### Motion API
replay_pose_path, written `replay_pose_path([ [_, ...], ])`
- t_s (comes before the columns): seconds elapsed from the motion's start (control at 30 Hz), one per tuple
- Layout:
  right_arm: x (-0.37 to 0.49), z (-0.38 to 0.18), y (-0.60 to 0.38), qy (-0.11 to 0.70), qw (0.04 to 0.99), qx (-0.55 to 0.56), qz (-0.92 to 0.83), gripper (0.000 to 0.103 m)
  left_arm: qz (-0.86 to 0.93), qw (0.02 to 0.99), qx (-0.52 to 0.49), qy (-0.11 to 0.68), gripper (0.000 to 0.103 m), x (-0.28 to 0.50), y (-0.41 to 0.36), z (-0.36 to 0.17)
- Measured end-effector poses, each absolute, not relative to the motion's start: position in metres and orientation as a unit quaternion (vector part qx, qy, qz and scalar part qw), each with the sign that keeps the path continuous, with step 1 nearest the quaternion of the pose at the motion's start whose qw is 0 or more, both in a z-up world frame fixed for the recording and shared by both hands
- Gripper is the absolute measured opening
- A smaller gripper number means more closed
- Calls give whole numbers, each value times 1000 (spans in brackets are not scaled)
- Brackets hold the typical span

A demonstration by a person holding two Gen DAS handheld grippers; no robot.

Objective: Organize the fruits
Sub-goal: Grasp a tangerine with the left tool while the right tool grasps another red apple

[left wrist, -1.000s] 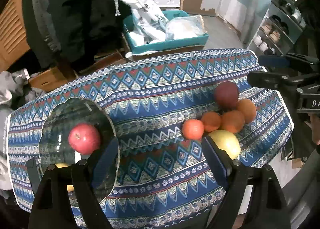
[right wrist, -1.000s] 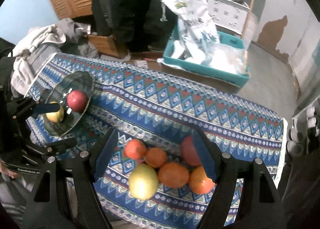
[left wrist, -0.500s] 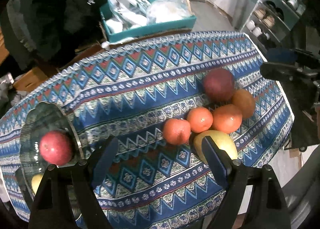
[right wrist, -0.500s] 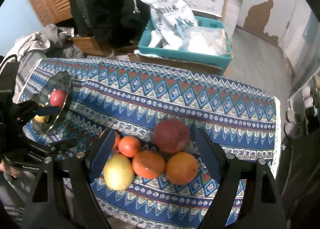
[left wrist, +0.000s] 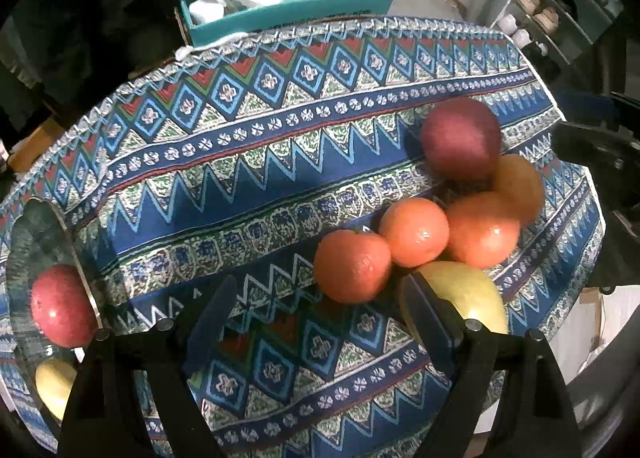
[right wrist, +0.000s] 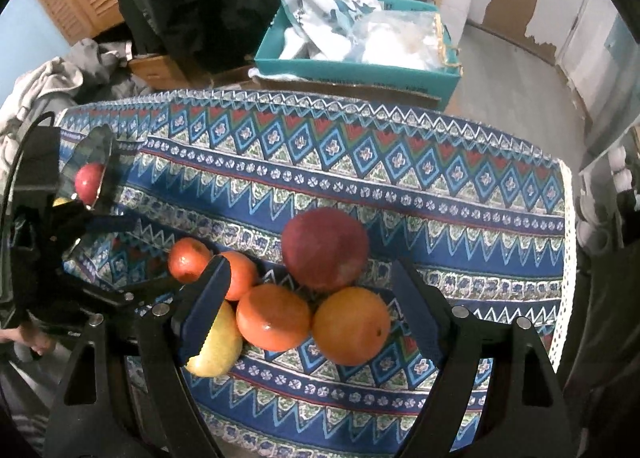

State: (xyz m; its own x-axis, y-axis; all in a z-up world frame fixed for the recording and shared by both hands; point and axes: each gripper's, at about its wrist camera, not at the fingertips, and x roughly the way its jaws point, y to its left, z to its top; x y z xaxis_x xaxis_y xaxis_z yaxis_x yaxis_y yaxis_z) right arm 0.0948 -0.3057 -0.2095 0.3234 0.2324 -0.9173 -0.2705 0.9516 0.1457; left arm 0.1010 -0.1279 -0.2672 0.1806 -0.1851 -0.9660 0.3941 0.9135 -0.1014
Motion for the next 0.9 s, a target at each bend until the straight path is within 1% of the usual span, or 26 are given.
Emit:
replay_pose_path([
  [0.33, 104, -223, -308, 573, 805, -11, 151, 83, -210, 745, 70, 629, 87, 115, -127, -290],
  [0.43, 107, -228, -309, 578, 802, -9, 150, 83, -222, 740, 57, 632, 78, 115, -126, -294],
  [0.5, 109, -232, -309, 581, 800, -7, 150, 83, -234, 735, 50, 634, 67, 115, -126, -295],
  [0.53, 111, -234, -309, 583, 799, -7, 150, 83, -240, 733, 49, 635, 65, 115, -128, -296],
  [0.6, 114, -240, -309, 588, 795, -5, 150, 83, -252, 731, 45, 632, 52, 113, -128, -295],
  [0.63, 116, -243, -309, 591, 793, -5, 150, 83, -258, 730, 43, 632, 48, 113, -130, -294],
  [0.9, 128, -275, -305, 611, 776, -8, 156, 83, -255, 741, 71, 617, 46, 115, -138, -289],
])
